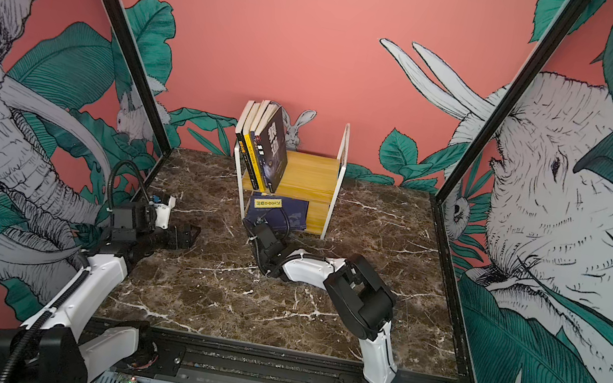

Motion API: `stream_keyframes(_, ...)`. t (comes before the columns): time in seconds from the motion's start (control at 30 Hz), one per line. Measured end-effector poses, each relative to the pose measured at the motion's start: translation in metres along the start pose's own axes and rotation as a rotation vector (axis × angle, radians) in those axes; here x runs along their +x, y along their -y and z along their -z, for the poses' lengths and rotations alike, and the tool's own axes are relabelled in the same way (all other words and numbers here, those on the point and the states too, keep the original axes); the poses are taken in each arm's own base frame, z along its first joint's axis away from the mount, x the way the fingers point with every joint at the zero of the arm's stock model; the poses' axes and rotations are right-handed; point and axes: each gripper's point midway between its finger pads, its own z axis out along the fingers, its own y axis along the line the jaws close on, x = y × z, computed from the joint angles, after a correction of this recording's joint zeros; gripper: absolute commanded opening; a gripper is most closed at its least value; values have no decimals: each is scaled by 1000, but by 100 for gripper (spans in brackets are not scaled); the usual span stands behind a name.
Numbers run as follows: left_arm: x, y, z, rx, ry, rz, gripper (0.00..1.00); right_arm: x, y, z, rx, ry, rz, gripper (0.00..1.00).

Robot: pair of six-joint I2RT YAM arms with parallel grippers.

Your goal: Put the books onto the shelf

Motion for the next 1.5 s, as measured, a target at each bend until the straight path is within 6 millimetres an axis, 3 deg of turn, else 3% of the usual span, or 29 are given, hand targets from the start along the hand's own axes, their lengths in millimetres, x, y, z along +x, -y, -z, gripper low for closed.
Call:
stream_keyframes(0.33, 0, 2, 0, 5, -1, -4, 99, -45, -13, -9, -28, 107, -53, 0)
stream_keyframes(0.8, 2, 8, -2, 21, -8, -17, 99, -65, -9, -25, 11, 155, -94, 0)
stream_keyframes(1.03, 2, 9, -2, 22, -9, -19, 99, -55, 7, -27, 33, 136, -98, 0)
stream_keyframes(1.27, 2, 9, -2, 22, -9, -19, 99, -21, 26, 0, 30, 84, -90, 0)
stream_keyframes(1.5, 2, 9, -2, 22, -9, -19, 99, -9, 54, 18, 69, 75, -111, 0)
